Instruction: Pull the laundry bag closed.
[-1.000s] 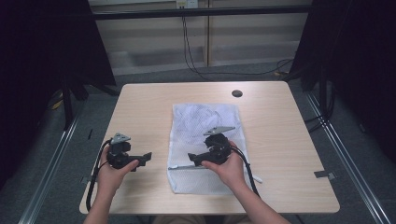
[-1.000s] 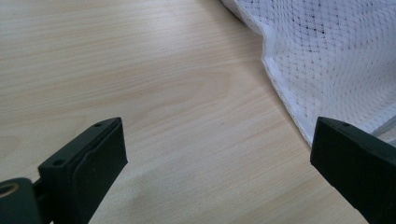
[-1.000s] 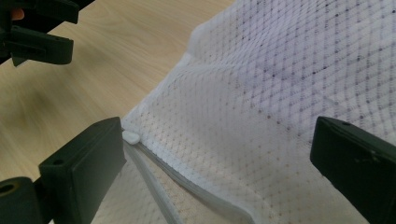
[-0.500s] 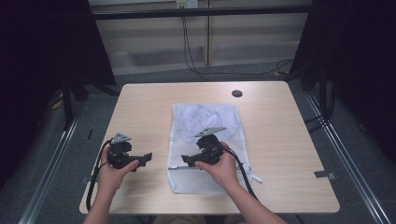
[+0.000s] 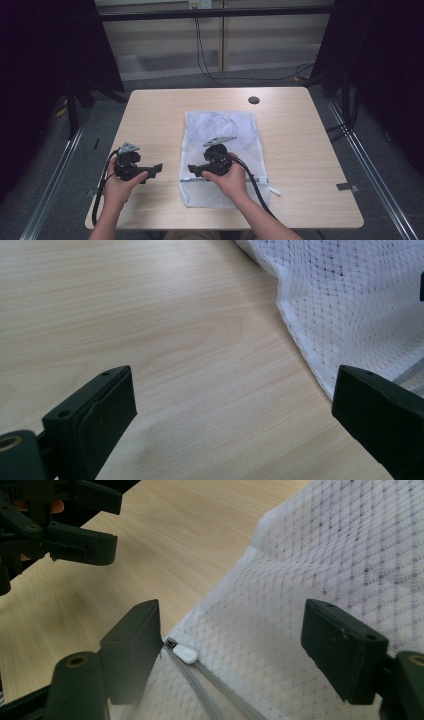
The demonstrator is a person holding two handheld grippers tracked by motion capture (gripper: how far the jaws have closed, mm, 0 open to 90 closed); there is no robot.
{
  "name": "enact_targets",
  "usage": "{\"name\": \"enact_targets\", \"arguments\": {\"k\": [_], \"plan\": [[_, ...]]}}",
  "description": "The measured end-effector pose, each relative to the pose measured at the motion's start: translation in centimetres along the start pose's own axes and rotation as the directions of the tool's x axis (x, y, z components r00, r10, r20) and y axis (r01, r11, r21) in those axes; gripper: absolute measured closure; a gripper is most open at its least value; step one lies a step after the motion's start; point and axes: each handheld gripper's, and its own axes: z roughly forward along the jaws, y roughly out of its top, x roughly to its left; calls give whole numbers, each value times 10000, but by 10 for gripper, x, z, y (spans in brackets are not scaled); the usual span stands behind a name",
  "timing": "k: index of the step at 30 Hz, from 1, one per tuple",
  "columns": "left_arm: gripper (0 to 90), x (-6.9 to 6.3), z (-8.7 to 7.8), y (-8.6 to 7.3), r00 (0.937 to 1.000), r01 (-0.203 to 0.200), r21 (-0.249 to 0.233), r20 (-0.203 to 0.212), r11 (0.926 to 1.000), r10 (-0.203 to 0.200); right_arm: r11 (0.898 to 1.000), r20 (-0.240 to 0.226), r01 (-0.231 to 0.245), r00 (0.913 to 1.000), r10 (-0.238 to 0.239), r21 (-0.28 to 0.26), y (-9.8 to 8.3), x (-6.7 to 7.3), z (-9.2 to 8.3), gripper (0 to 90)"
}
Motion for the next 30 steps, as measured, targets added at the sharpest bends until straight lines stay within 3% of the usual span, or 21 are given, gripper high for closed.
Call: {"name": "enact_targets", "arguments": {"k": [7,9,18,21,27,30], "plan": [[37,2,-1,0,10000,-11,1,21,10000,11,10000,-393,-19,9992,20,33,-1,4,7,366],[37,2,-1,0,10000,-8,10,53,10000,8,9993,-480,-222,9986,236,300,-2,5,8,388],[37,2,-2,0,10000,34,8,57,10000,-34,9941,-711,-933,9927,971,550,-4,11,16,505],[37,2,-2,0,9999,121,-83,48,9999,-121,9877,-685,-1373,9874,1424,748,-4,13,17,564],[37,2,-2,0,9999,123,-72,45,9999,-123,9797,-608,-1785,9810,1844,912,-5,16,19,592],[37,2,-2,0,9999,110,-50,61,9999,-109,9725,-506,-2001,9770,2072,1189,-7,17,21,652]]}}
